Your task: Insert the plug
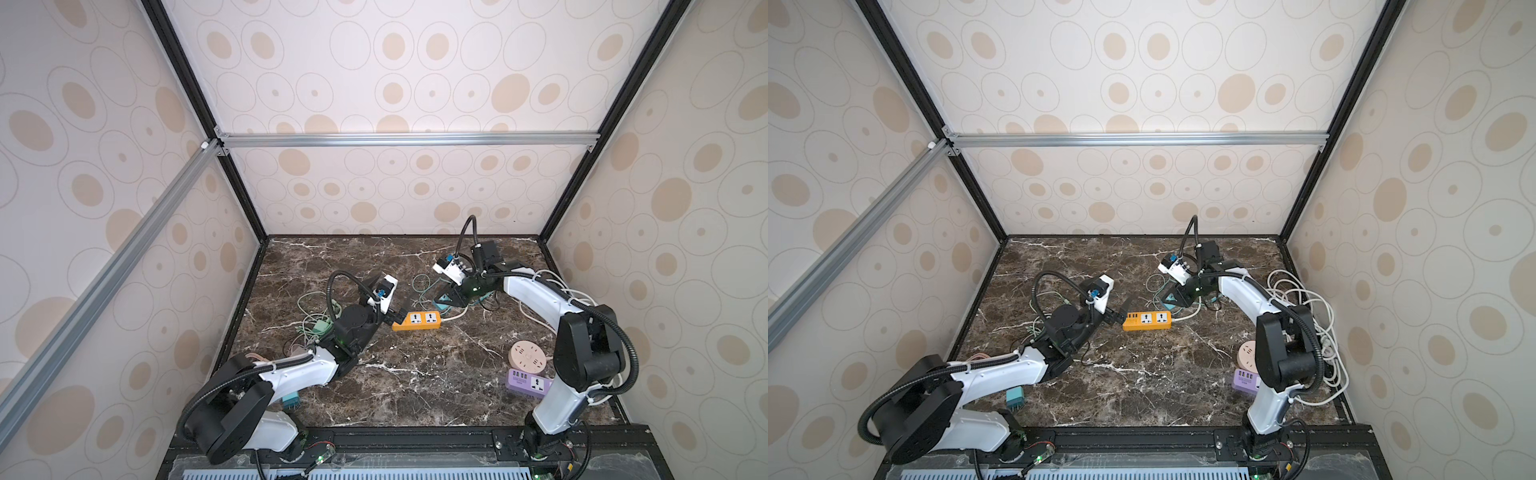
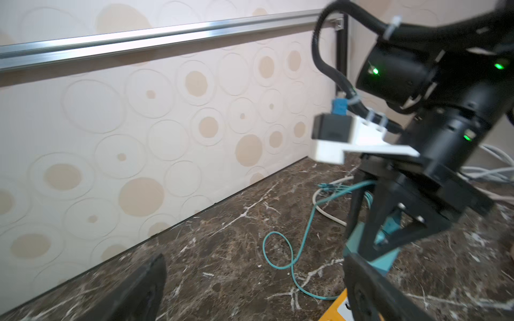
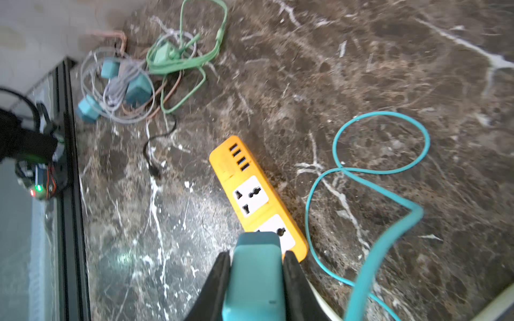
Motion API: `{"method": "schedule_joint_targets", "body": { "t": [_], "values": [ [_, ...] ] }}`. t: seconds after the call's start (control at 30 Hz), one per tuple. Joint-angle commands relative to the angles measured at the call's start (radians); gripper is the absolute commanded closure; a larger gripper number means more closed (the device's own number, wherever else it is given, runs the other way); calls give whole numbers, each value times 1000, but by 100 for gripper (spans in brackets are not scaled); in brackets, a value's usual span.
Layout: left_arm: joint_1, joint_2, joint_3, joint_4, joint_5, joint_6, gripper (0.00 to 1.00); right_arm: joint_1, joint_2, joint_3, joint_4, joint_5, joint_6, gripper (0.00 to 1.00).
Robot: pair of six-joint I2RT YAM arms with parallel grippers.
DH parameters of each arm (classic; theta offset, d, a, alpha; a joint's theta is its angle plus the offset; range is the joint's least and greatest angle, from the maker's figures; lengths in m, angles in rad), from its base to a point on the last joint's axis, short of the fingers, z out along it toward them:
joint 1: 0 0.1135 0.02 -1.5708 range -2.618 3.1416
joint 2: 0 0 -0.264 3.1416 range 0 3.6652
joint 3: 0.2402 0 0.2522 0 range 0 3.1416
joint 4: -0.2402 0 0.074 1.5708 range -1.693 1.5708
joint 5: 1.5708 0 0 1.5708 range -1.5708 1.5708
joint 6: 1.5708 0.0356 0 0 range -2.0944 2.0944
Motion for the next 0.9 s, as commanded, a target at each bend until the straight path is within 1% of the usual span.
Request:
{"method": "schedule_joint_targets", "body": {
  "t": [0.0,0.13,0.23,0.4,0.5,0.73,0.87],
  "values": [
    [7,-86,-13,-8,-163,-94,2,39,20,42,-180,37,-281,100],
    [7,-159,-40,-76,-288,-143,2,69,51,79,-236,65,-350,100],
    [8,-211,-57,-134,-339,-179,1,99,82,113,-267,108,-384,100],
    [8,-287,-100,-171,-370,-191,2,129,141,180,-292,187,-430,100],
    [8,-316,-116,-194,-386,-195,2,132,176,236,-333,188,-470,100],
    [7,-338,-124,-240,-392,-205,2,135,248,346,-434,245,-532,100],
    [9,-337,-113,-270,-407,-211,2,140,265,364,-442,268,-551,100]
  ]
}}
